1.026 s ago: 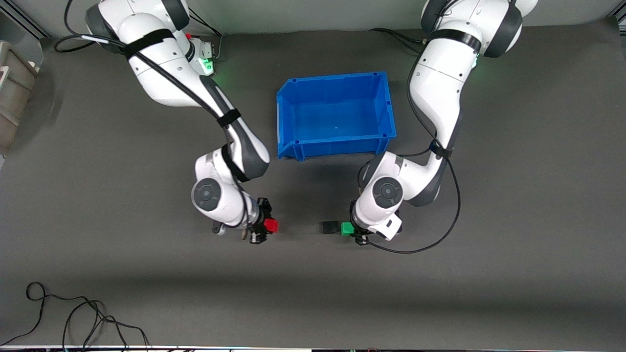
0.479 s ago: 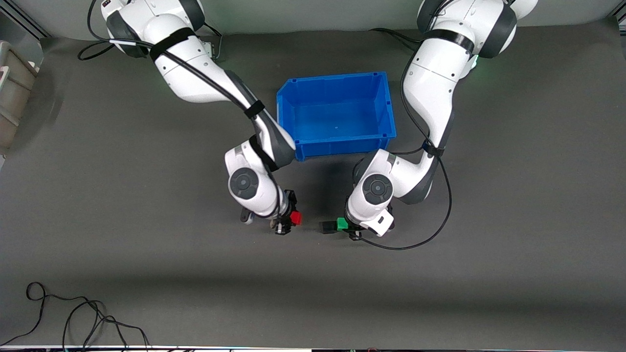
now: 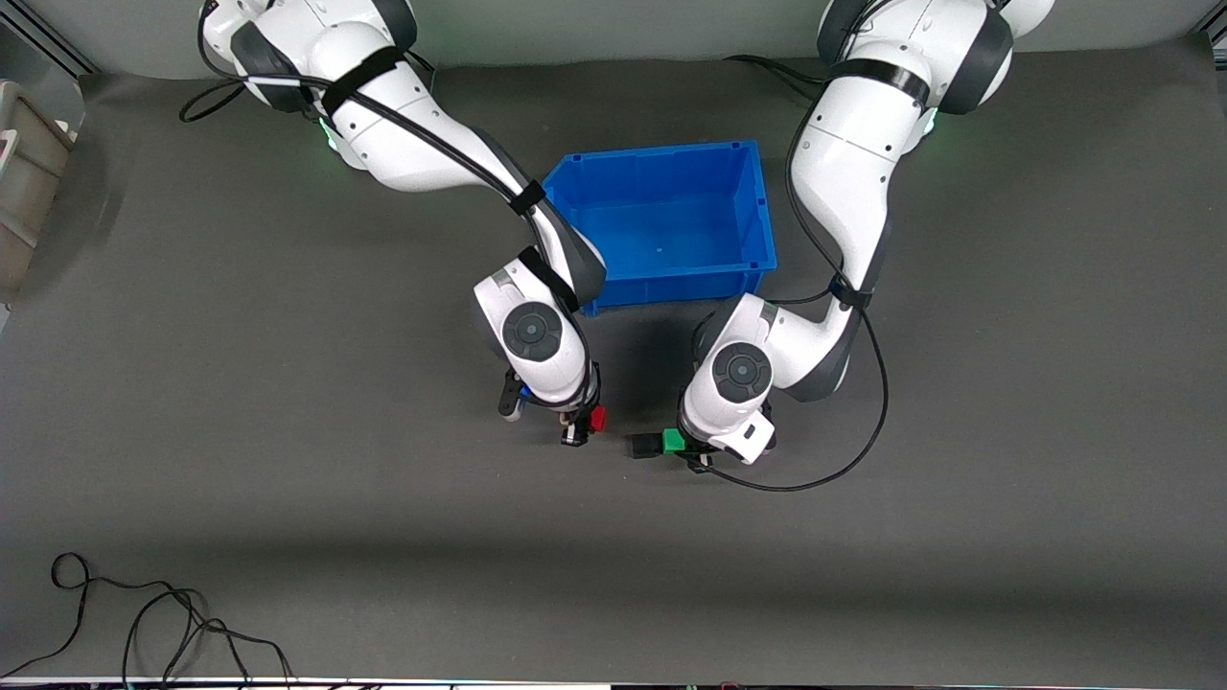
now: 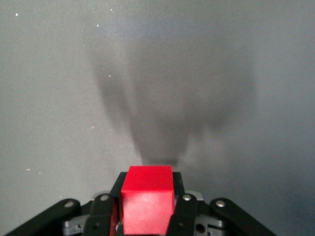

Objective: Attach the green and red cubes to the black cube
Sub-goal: 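Press the green and red cubes against the black cube with both grippers, then open both grippers and lift them away from the joined cubes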

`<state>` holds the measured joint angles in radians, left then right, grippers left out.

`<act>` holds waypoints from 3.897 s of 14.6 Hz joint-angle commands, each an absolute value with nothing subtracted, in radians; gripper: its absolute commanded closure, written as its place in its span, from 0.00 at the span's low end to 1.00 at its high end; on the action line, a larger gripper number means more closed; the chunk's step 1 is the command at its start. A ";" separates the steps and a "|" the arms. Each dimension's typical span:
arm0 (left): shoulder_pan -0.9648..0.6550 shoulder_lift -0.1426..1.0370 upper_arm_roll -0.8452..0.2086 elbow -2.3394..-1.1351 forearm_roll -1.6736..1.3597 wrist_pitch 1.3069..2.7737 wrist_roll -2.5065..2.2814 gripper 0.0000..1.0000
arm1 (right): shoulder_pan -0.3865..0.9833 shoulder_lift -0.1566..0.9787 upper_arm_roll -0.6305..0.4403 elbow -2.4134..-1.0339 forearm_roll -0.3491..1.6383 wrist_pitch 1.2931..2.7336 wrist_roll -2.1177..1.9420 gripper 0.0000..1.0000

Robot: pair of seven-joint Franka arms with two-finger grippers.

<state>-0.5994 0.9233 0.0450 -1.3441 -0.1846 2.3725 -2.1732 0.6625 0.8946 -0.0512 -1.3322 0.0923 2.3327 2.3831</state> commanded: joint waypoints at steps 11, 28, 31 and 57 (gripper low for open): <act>-0.630 0.951 0.060 -1.293 -0.166 2.384 -2.261 1.00 | 0.660 1.097 -0.058 -1.058 0.060 2.385 2.411 1.00; -0.649 0.971 0.063 -1.282 -0.166 2.441 -2.292 1.00 | 0.692 1.098 -0.052 -1.057 0.060 2.388 2.413 1.00; -0.649 0.976 0.064 -1.279 -0.166 2.441 -2.292 1.00 | 0.690 1.092 -0.055 -1.049 0.060 2.391 2.407 0.78; -0.401 0.597 0.069 -1.380 -0.063 1.922 -1.446 0.00 | 0.404 0.548 -0.054 -1.043 0.216 1.647 1.412 0.00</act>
<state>-0.4485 0.7061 0.0766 -1.2726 -0.0717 1.9468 -1.6257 0.4476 0.6220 -0.0583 -1.0074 0.1974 1.7490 1.5989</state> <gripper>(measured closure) 0.000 0.000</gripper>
